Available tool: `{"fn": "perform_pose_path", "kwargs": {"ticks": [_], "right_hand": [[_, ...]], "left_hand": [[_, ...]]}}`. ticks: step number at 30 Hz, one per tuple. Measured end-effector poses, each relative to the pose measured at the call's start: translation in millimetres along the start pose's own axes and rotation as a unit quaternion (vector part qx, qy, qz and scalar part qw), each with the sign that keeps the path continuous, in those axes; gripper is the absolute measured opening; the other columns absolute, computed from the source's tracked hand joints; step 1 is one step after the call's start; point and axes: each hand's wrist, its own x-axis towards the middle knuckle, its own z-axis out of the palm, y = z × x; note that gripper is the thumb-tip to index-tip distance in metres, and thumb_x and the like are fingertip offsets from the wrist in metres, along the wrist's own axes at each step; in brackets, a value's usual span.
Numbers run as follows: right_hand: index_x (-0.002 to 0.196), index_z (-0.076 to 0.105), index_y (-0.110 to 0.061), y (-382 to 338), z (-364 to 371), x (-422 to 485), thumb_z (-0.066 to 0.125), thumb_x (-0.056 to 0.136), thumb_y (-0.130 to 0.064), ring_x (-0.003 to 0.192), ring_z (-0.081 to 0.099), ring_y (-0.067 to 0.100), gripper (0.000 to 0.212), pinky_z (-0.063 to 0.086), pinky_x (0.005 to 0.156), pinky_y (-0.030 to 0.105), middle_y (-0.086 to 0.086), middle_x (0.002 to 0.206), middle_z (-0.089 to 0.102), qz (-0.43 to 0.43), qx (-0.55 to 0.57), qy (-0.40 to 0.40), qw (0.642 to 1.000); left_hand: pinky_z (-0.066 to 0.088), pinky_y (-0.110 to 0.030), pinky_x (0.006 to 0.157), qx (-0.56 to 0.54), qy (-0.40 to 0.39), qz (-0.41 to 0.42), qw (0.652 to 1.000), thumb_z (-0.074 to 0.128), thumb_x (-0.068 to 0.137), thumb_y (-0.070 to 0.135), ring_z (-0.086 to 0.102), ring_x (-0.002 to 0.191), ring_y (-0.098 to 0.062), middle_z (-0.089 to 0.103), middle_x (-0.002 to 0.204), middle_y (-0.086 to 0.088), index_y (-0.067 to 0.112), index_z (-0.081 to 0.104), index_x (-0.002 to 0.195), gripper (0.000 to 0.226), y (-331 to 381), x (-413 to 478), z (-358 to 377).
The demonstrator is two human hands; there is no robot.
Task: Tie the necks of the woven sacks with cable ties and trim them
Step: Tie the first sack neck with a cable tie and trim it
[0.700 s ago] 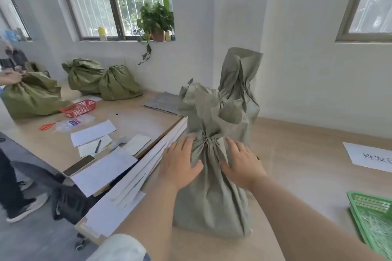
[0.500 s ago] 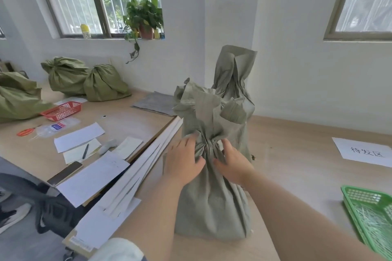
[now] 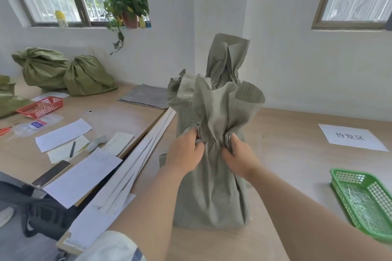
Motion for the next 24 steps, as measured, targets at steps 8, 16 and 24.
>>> {"fn": "perform_pose_path", "kwargs": {"ticks": [8,16,24], "right_hand": [[0.108,0.048,-0.013,-2,-36,-17,0.047,0.097,-0.022,0.091,0.061,0.036,0.015,0.051,0.077,0.046,0.010,0.098,0.068,-0.045,0.025,0.042,0.998],[0.104,0.048,-0.012,32,-102,-55,0.045,0.097,-0.021,0.081,0.059,0.035,0.011,0.050,0.073,0.044,0.010,0.088,0.065,-0.048,0.005,0.069,0.996],[0.099,0.044,-0.017,99,-175,-107,0.046,0.098,-0.025,0.084,0.059,0.034,0.008,0.045,0.068,0.038,0.003,0.084,0.058,-0.013,-0.034,0.080,0.996]], "left_hand": [[0.026,-0.029,0.048,-0.045,0.045,0.002,0.998,0.043,0.088,0.004,0.044,0.053,-0.015,0.046,0.060,0.005,0.016,0.048,0.082,0.014,42,-11,-15],[0.034,-0.032,0.047,-0.046,0.045,0.014,0.998,0.043,0.087,0.009,0.050,0.052,-0.021,0.054,0.061,-0.001,0.025,0.056,0.097,0.023,104,-18,3],[0.039,-0.033,0.050,-0.010,0.025,0.035,0.999,0.046,0.086,0.011,0.054,0.058,-0.024,0.053,0.063,-0.001,0.016,0.053,0.086,0.008,183,-28,56]]}}
